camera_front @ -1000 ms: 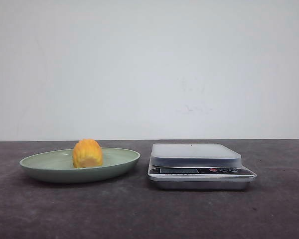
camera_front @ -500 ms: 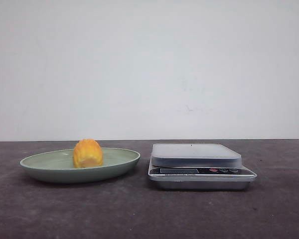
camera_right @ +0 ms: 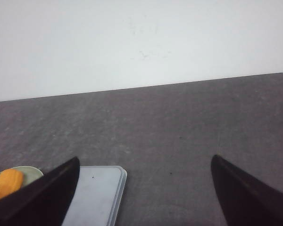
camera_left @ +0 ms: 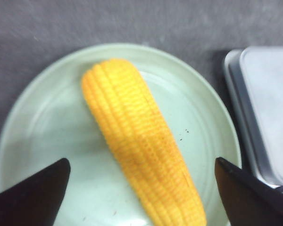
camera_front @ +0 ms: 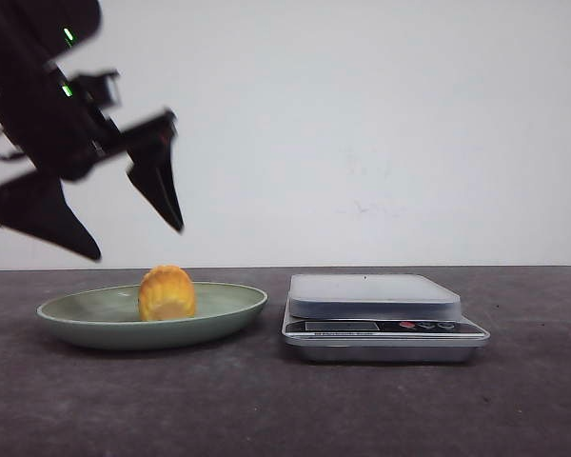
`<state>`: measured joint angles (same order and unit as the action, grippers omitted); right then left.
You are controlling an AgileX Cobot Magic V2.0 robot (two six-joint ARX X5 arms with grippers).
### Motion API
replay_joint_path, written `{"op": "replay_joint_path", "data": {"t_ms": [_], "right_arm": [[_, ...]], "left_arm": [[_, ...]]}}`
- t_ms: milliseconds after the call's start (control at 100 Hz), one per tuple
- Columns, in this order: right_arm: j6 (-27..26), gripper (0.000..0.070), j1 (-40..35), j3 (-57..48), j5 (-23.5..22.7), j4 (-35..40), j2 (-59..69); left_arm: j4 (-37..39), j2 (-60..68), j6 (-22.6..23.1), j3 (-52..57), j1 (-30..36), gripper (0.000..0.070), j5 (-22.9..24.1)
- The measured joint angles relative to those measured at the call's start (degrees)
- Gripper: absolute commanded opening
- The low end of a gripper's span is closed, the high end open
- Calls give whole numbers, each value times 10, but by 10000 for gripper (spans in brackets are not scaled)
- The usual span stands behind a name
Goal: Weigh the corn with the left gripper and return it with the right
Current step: 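Reach the left gripper down and grasp the yellow corn cob on the plate, then carry the corn with the left gripper over the scale and lower it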
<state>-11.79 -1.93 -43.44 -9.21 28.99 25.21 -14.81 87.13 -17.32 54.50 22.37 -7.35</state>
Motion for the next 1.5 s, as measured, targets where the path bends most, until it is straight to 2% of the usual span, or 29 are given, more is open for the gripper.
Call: {"op": "replay_joint_path", "data": {"t_ms": [210,280,390,500,630,840,1010,1140,1260,1500], "right_arm": [[0,564,0,0,0,0,0],[0,564,0,0,0,1,0],[0,564,0,0,0,4,0],[0,564,0,0,0,3,0],[0,564,0,0,0,4,0],[0,564,0,0,1,7,0],[0,564,0,0,2,7,0],[0,564,0,0,2,7,0],[0,564,0,0,2,7,0],[0,564,0,0,2,7,0]], "left_arm": [[21,43,0,0,33,594,37],[29,52,0,0,40,573,48],[34,60,0,0,48,414,60],[28,76,-2,0,52,313,60],[30,84,-3,0,55,0,60],[30,72,-3,0,55,10,60],[13,-17,-2,10,57,10,50],[-38,-44,15,85,78,10,14],[-81,-30,33,159,121,10,14],[-97,83,43,300,182,10,25]]}}
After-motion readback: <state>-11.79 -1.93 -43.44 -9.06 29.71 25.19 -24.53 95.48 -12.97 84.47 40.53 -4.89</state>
